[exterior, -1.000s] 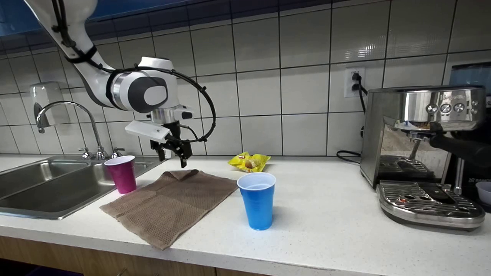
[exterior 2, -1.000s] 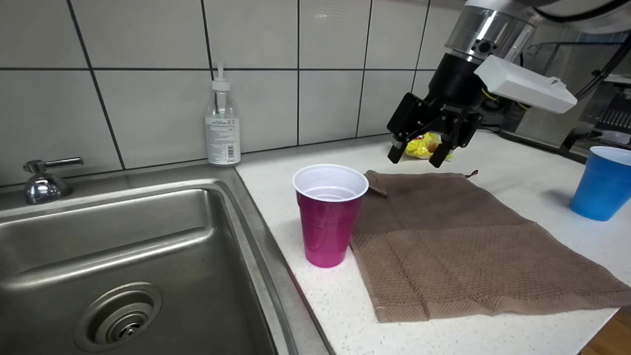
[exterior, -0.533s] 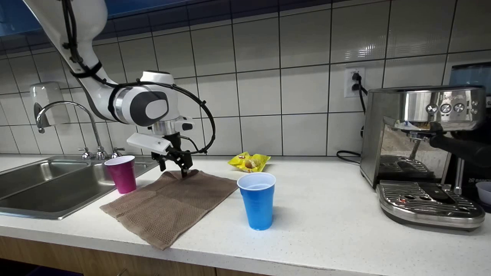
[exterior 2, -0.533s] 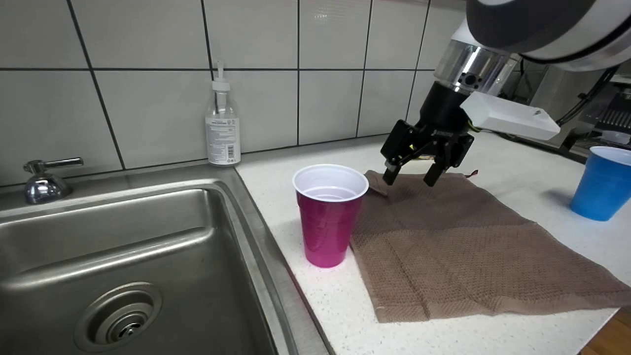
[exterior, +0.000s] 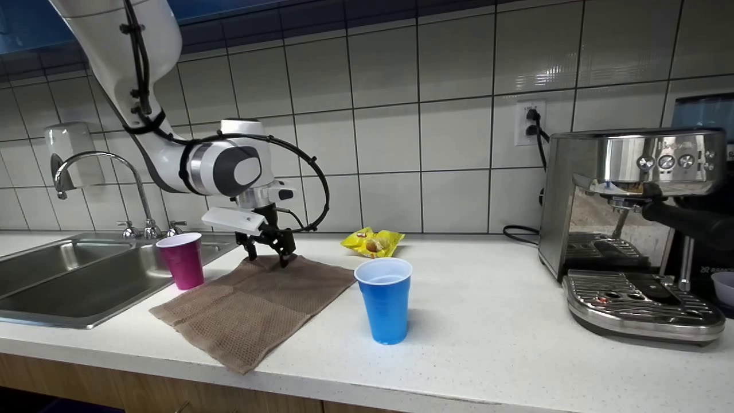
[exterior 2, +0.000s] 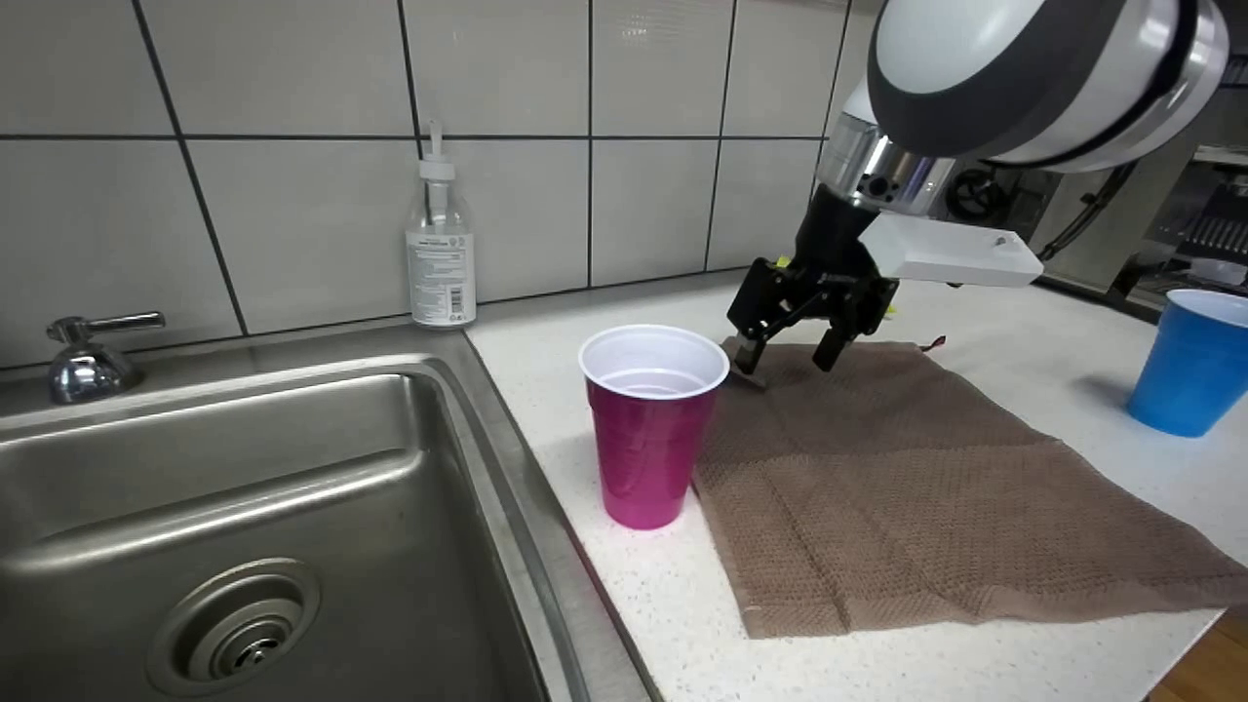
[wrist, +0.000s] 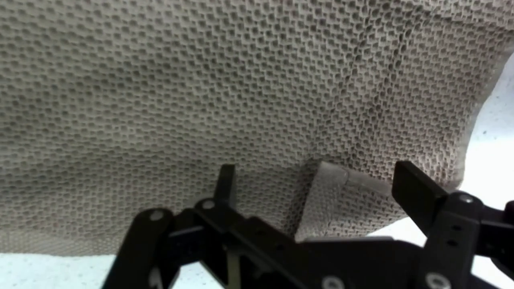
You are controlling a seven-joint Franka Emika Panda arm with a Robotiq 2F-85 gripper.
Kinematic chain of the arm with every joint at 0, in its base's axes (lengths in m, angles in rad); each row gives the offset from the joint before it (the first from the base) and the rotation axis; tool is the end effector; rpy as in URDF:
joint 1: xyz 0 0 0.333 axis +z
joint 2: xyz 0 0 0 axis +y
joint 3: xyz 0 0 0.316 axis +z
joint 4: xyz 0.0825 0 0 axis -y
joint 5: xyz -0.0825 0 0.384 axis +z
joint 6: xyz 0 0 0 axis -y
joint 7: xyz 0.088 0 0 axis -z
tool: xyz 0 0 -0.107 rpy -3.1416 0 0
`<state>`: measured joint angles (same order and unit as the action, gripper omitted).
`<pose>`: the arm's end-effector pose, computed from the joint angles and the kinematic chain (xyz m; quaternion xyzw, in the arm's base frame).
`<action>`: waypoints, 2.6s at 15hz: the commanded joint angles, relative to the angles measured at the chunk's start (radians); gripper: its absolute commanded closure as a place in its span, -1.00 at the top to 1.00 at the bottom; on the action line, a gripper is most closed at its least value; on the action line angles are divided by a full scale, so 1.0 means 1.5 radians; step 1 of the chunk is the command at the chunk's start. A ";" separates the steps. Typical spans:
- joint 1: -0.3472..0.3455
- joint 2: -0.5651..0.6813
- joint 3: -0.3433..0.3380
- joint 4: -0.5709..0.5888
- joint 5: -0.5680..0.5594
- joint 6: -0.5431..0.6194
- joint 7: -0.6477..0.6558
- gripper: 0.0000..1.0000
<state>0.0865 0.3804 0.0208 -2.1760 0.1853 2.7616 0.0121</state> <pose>0.5797 0.0545 0.2340 -0.9931 0.0359 -0.0988 0.0527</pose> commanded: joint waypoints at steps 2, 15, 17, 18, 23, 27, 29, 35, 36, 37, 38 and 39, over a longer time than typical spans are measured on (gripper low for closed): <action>-0.010 0.042 0.017 0.052 -0.012 0.001 0.017 1.00; -0.033 0.074 0.061 0.079 0.014 0.049 0.000 1.00; -0.034 0.075 0.062 0.079 0.013 0.054 0.001 1.00; -0.034 0.076 0.062 0.079 0.013 0.056 0.002 1.00; -0.036 0.083 0.063 0.086 0.015 0.056 0.004 1.00; -0.037 0.087 0.066 0.092 0.017 0.055 0.005 1.00; -0.040 0.089 0.070 0.096 0.020 0.054 0.006 1.00; -0.043 0.090 0.073 0.101 0.027 0.056 0.006 0.31; -0.042 0.090 0.072 0.101 0.026 0.056 0.006 0.17; -0.042 0.090 0.071 0.100 0.026 0.056 0.007 -0.02; -0.041 0.090 0.070 0.100 0.025 0.056 0.007 -0.15; -0.041 0.089 0.070 0.100 0.024 0.056 0.007 -0.33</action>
<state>0.0490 0.5023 0.1015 -2.0449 0.2109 2.8374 0.0193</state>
